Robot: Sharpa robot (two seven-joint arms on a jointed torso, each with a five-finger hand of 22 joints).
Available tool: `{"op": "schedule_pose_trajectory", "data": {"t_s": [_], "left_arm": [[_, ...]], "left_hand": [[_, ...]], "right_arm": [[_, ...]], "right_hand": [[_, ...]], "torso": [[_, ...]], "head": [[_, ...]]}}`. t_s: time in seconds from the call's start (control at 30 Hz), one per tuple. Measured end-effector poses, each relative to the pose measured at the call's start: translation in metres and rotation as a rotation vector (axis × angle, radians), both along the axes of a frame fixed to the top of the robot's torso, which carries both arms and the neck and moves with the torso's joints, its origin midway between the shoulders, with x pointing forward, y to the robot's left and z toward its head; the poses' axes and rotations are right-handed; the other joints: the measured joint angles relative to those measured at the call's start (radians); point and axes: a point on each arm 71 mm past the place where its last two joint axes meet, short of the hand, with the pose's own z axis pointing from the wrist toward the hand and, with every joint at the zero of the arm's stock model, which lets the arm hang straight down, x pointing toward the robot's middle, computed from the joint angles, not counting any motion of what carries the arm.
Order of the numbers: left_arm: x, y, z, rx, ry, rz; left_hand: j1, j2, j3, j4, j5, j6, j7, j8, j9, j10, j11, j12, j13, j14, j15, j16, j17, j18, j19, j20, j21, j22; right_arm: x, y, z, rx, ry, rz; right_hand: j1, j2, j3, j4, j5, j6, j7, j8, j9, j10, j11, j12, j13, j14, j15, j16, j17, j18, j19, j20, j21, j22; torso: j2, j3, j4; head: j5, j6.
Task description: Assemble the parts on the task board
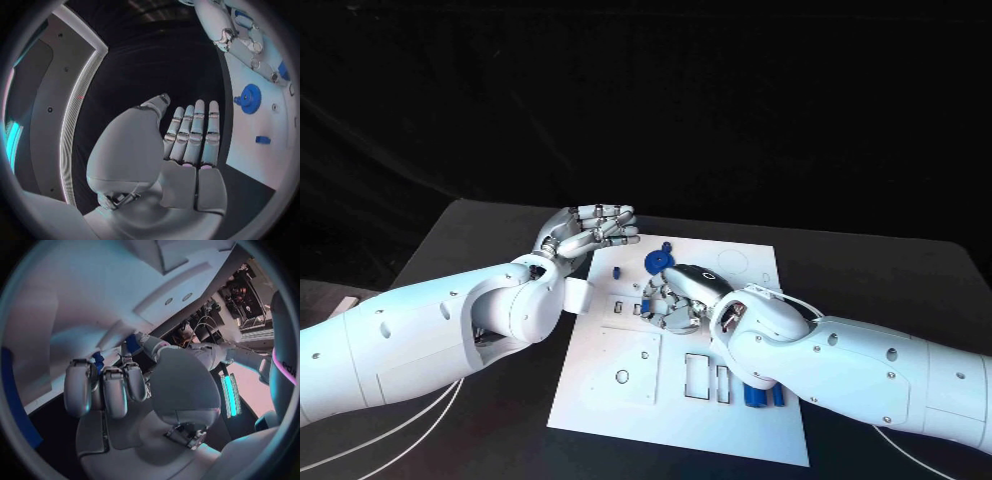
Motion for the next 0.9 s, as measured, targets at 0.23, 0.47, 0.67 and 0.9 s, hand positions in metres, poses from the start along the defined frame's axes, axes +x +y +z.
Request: {"op": "schedule_pose_trajectory", "data": {"t_s": [0.23, 0.47, 0.67, 0.9], "left_arm": [[0.0000, 0.0002, 0.0000, 0.000, 0.000, 0.000], [-0.0001, 0.0006, 0.0000, 0.000, 0.001, 0.001], [-0.0001, 0.0009, 0.0000, 0.001, 0.001, 0.001], [-0.0001, 0.0012, -0.0001, 0.001, 0.002, 0.002]], "left_hand": [[0.000, 0.000, 0.000, 0.000, 0.000, 0.000, 0.000, 0.000, 0.000, 0.000, 0.000, 0.000, 0.000, 0.000, 0.000, 0.000, 0.000, 0.000, 0.000, 0.000, 0.000, 0.000], [0.000, 0.000, 0.000, 0.000, 0.000, 0.000, 0.000, 0.000, 0.000, 0.000, 0.000, 0.000, 0.000, 0.000, 0.000, 0.000, 0.000, 0.000, 0.000, 0.000, 0.000, 0.000], [-0.004, -0.004, 0.004, -0.004, 0.000, 0.000, 0.000, 0.000, -0.001, 0.000, 0.000, 0.000, 0.000, 0.000, 0.000, 0.000, 0.001, 0.000, 0.000, 0.000, 0.000, -0.001], [-0.004, -0.004, 0.004, -0.004, 0.000, 0.000, 0.000, 0.000, -0.001, 0.000, 0.000, 0.000, 0.000, 0.000, 0.000, 0.000, 0.001, 0.000, 0.000, 0.000, 0.000, -0.001]], "right_arm": [[0.0003, -0.0010, -0.0001, -0.012, -0.015, 0.001], [0.0007, -0.0018, 0.0000, -0.022, -0.029, 0.002], [0.0008, -0.0020, 0.0001, -0.026, -0.036, 0.003], [0.0007, -0.0022, -0.0002, -0.028, -0.041, 0.004]], "right_hand": [[0.003, -0.003, -0.004, -0.004, 0.000, -0.007, -0.007, 0.000, 0.008, 0.000, 0.000, 0.000, 0.000, 0.000, 0.000, 0.000, 0.000, 0.000, 0.000, 0.000, 0.000, 0.000], [0.000, -0.021, -0.007, -0.007, 0.000, -0.016, -0.005, -0.012, 0.025, -0.005, 0.005, -0.004, 0.000, 0.000, 0.000, 0.000, 0.001, 0.000, 0.000, 0.000, -0.004, 0.000], [0.002, -0.028, -0.004, -0.010, 0.000, -0.026, 0.001, -0.021, 0.018, -0.013, 0.013, -0.012, 0.001, 0.000, 0.000, 0.000, 0.001, 0.000, -0.004, 0.004, -0.008, 0.000], [-0.005, -0.037, -0.007, -0.013, 0.000, -0.037, 0.009, -0.030, 0.012, -0.020, 0.020, -0.020, 0.001, 0.000, 0.008, 0.000, 0.001, 0.000, -0.004, 0.004, -0.008, 0.000]], "torso": [[0.000, -0.0005, 0.0002], [0.000, -0.0006, 0.0005], [0.000, -0.0010, 0.0012], [0.000, -0.0012, 0.0010]], "head": [[-0.002, -0.002], [-0.002, -0.002], [-0.003, -0.002], [-0.003, -0.002]]}}
